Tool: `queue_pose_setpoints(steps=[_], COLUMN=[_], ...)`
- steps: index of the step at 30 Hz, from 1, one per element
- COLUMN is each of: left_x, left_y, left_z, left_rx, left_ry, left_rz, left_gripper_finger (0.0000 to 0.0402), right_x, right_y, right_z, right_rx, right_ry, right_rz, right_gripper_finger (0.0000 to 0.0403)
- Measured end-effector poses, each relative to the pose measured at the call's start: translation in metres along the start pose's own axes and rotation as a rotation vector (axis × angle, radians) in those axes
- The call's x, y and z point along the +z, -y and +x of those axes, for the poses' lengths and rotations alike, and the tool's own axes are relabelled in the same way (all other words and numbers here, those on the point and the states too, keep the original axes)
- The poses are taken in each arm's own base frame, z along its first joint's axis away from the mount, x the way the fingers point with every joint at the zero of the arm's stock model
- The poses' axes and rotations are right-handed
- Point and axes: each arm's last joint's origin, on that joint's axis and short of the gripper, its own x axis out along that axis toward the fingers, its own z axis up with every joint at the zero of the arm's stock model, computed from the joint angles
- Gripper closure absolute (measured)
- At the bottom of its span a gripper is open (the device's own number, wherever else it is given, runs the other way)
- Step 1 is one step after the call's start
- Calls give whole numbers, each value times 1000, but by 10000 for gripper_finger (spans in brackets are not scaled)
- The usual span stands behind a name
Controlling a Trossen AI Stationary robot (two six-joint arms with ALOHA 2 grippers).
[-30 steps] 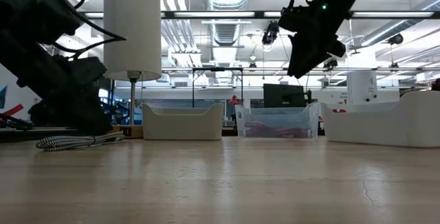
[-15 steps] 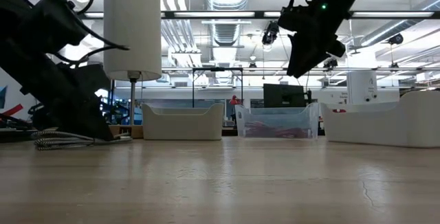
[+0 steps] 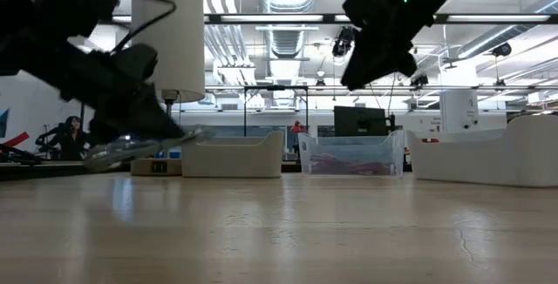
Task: Pick & Place USB Port
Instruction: Put the black and white USB cable into the white bin
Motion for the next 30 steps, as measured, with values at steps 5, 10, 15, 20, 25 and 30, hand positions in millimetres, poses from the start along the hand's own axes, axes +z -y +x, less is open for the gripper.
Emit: queue_pose_setpoints(steps=[5,10,15,20,25,30], left_x=[22,45,69,87,98,100], left_y=[23,46,69,87,96,98], left_z=[0,-1,-3,-8,-11,-11], left_rx=[-87,-140,-184,-246,-253,-252], left_ry=[109,196,264,307,348,358], left_rz=[61,135,222,289,336,355], left_gripper_finger=[396,397,394,395,394,395], right_x=[-3,-10,-15,-15,-17,-16], right_y=[-14,-25,-39,-52,-63,-75], right_z=[3,5,15,32,54,71], right_rx=[165,306,403,440,452,462], right_ry=[92,247,370,453,486,510], right_rz=[-42,-96,-165,-176,-174,-183], right_gripper_finger=[296,289,282,280,284,286])
